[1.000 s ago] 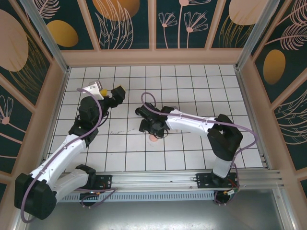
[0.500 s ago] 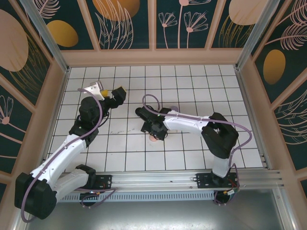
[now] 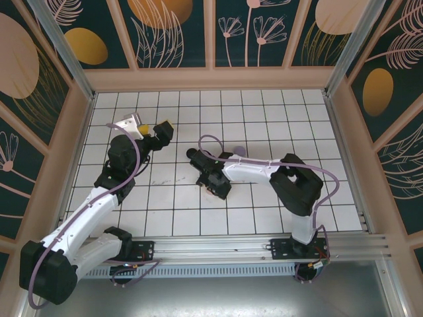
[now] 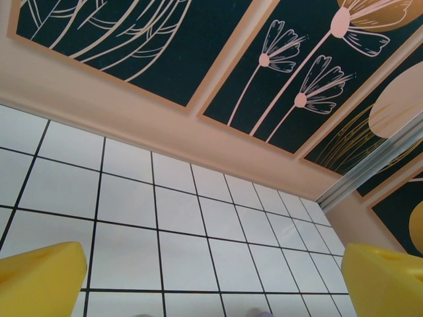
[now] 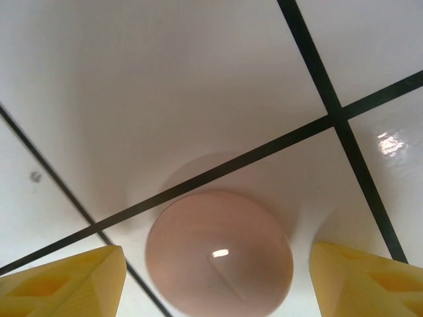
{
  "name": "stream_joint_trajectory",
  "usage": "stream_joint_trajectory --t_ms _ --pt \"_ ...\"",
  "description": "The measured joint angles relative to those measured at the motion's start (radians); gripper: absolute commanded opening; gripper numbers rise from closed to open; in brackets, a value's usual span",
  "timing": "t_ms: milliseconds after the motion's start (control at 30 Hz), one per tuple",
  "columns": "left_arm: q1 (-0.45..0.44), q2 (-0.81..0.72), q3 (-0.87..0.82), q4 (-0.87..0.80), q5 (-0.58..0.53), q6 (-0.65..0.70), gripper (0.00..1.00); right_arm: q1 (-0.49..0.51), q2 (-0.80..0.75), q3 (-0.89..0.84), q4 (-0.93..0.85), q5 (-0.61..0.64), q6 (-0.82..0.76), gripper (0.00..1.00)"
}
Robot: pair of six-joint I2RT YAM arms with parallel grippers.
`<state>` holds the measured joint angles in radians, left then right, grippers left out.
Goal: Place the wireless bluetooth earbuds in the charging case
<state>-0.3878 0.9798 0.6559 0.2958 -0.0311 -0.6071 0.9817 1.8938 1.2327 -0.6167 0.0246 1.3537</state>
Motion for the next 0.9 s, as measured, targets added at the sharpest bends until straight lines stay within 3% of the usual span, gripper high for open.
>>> stream_joint_trajectory --t_ms 167,433,900 --pt "0.0 0.0 -0.003 0.0 0.0 0.0 0.99 -0.006 0.005 0.006 -0.013 -0.004 -0.008 0.68" --pt "0.0 0.0 -0.004 0.001 0.001 0.0 0.99 -0.019 0.034 0.051 -0.072 -0.038 -0.124 0.47" --pt "0.0 0.0 -0.004 0.014 0.004 0.001 0.99 -0.021 0.128 0.247 -0.24 0.019 -0.638 0.46"
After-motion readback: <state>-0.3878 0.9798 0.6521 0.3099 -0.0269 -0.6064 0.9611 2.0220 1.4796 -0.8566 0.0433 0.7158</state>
